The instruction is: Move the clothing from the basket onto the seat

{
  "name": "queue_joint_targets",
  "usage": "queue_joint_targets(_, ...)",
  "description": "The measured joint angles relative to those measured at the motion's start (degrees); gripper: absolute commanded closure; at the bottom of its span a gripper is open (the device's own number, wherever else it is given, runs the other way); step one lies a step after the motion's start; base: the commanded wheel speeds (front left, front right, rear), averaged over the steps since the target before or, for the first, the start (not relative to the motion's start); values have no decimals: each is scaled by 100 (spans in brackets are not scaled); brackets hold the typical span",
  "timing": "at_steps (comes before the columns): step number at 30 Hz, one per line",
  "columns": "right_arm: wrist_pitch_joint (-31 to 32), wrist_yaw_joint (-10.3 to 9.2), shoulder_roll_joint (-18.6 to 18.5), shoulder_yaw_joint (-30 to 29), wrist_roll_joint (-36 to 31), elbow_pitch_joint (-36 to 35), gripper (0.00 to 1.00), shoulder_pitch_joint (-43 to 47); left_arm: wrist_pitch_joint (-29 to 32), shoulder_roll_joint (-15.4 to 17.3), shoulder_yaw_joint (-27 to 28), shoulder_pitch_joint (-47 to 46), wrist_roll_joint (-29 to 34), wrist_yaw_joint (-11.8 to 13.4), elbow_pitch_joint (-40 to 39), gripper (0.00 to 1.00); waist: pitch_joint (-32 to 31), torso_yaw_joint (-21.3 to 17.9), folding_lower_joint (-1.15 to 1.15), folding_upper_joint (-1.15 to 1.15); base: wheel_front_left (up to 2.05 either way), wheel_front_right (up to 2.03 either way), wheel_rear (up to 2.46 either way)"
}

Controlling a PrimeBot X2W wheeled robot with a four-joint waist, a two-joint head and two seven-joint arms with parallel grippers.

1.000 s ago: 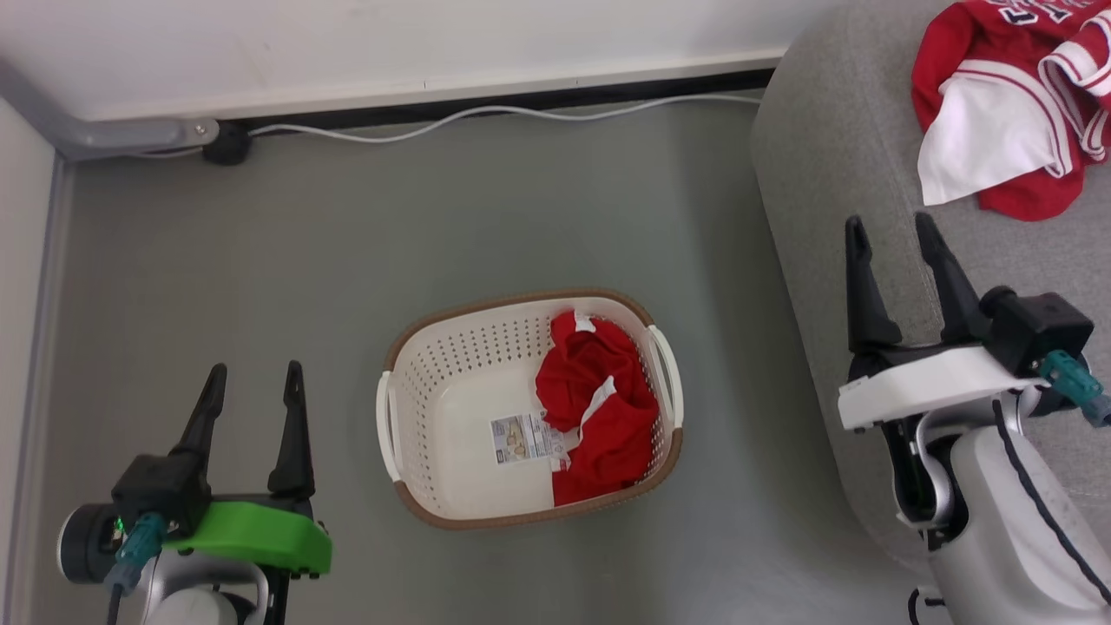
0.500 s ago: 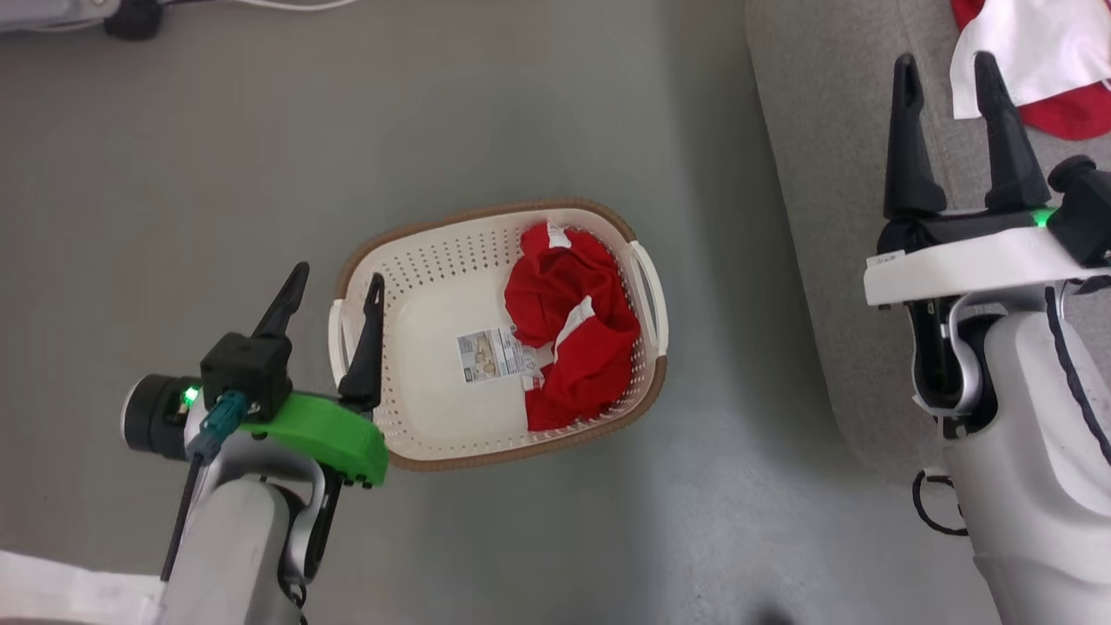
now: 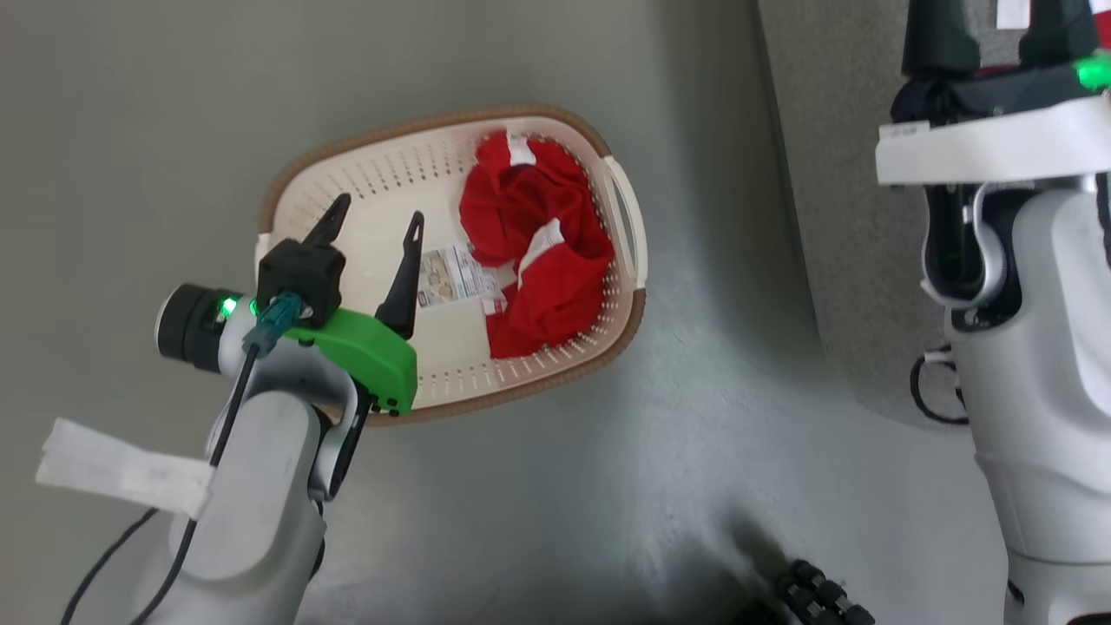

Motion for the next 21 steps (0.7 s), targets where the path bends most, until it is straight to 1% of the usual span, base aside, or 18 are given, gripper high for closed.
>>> queue_joint_targets(5,0,49,-1,23,-51,-70,0,-428,64,-41,-112,-372,77,-85,236,0,408,-109,0,0,0,0,0)
queue_joint_targets(8,0,51,-2,25,-51,-110,0,-684,64,-80,-142,-600,86,-109,367,0,652,-170,0,0,0,0,0)
queue_joint_targets(10,-1,52,0,25,-52,-108,0,-831,62,-90,-176,-709,115,-174,481,0,810,-210,1,0,0,0,0)
queue_joint_targets(16,-10,80,42,46,-93,-11,0,-1141,59,-111,-333,-864,121,-305,871,0,1207,-325,1,0,0,0,0)
queue_joint_targets(21,-16,104,105,129,-96,131,0,-1308,60,-174,-465,-1045,119,-400,1132,0,1415,-423,1,0,0,0,0)
